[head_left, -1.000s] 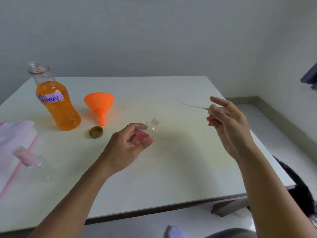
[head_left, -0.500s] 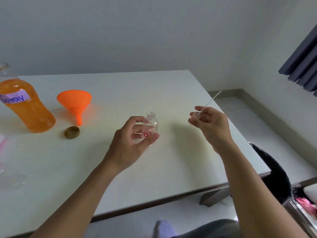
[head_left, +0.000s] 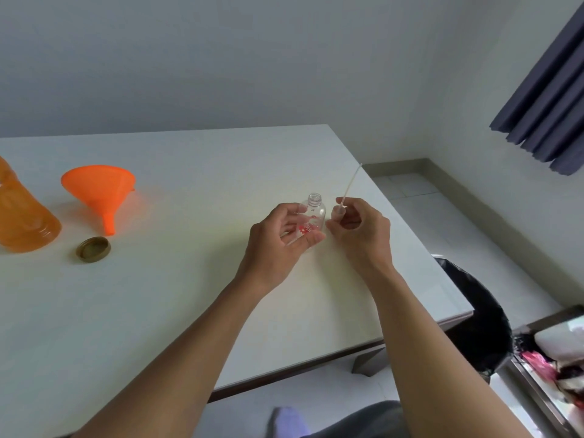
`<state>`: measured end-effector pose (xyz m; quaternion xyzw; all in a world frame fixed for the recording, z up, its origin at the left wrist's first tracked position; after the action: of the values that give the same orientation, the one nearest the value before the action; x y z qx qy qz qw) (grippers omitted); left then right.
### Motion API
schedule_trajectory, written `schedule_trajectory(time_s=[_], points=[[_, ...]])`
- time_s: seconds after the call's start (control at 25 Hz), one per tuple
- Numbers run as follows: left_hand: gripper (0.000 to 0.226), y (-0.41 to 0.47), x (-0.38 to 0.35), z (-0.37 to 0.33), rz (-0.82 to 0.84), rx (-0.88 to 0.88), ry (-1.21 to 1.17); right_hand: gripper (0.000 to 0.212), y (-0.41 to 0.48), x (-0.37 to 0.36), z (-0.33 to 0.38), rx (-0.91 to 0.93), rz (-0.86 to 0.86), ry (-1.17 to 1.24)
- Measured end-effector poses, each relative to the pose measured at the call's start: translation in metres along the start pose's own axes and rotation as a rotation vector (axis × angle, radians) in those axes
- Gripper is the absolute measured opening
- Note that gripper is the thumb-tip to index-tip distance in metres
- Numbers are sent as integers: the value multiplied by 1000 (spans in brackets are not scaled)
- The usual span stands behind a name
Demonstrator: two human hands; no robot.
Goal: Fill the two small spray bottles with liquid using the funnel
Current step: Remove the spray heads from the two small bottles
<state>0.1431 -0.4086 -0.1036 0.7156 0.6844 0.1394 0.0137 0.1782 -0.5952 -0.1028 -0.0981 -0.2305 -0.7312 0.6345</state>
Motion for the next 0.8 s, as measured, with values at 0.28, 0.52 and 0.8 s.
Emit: schedule_trajectory(time_s=[0.28,0.52,0.8], points=[[68,-12,4,2,38,82,28,62,-9,17,0,-65,141,-235],[64,-94,55,-3,23,125,110,60,-65,35,21,-217,113,-306],[33,-205,176,-51,-577,-42,406,26,-135,-63,92,102,455,-235]])
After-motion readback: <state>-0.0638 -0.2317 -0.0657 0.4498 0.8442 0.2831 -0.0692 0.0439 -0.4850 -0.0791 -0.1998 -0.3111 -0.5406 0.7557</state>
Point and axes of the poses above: each hand's wrist, its own y-axis towards the middle knuckle, its own x-axis out of the back of the hand, z = x × y, the point moved 7 cm from there along y, towards the middle knuckle, and after that the axes turned 6 degrees about z, right-handed, at the moved point
